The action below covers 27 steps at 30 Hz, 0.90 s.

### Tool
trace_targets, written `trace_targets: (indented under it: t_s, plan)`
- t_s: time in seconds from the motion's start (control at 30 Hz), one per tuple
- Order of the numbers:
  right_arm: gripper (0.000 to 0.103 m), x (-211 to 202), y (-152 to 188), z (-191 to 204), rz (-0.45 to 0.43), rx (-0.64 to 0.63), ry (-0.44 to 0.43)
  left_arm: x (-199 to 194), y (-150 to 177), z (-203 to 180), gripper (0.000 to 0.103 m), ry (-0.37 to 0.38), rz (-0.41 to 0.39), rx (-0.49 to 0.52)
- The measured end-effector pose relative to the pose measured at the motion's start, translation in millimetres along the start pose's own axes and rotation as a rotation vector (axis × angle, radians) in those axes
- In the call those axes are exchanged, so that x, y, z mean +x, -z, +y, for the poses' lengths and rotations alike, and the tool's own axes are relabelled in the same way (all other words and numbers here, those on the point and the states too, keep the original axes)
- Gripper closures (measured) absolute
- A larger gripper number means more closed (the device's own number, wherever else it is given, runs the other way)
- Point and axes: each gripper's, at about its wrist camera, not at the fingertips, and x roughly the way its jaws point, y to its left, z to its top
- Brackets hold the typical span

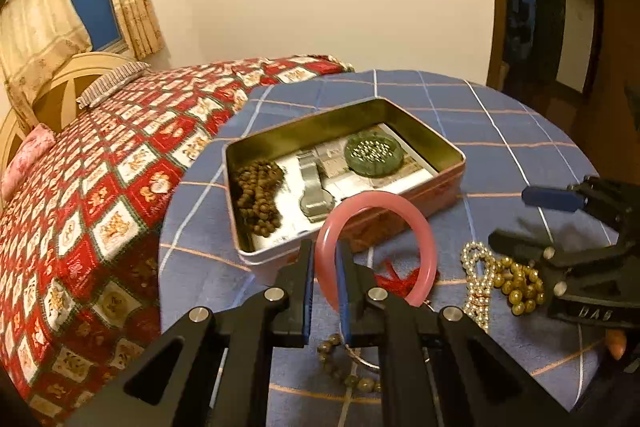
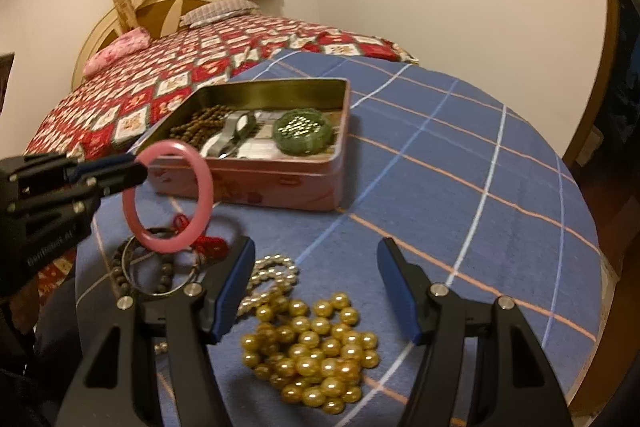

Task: Organize jewelry
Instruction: 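Grasp the pink bangle with the left tool and lift it while the right tool approaches the red knotted cord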

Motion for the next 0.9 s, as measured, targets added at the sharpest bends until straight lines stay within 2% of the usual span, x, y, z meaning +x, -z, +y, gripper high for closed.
trace_targets:
  t_s: [0.17,0.53,0.63,0.73,0.8,0.9]
  plan:
    - [0.036,5.3,-0.7,11.6,0.020,-0.027,-0.024,-0.5,-1.0,11.3,0.093,-0.008,-0.005,-0.020]
    - [0.037,28.4,-12.0,54.9,0.073,-0.136,-0.111,9.3,12.9,58.6,0.093,-0.054,0.017,-0.143]
    - [0.042,37.8,-13.5,61.6,0.101,-0.146,-0.128,9.1,14.1,63.6,0.093,-0.051,0.013,-0.157]
    - [0.051,44.8,-13.3,66.9,0.129,-0.154,-0.145,9.6,14.3,64.1,0.093,-0.041,0.012,-0.162]
    - [0.062,49.2,-12.3,68.8,0.148,-0.166,-0.146,9.5,14.2,62.3,0.093,-0.034,0.010,-0.159]
    - [0.068,52.2,-9.9,63.4,0.169,-0.143,-0.150,9.5,14.0,57.4,0.093,-0.023,0.009,-0.151]
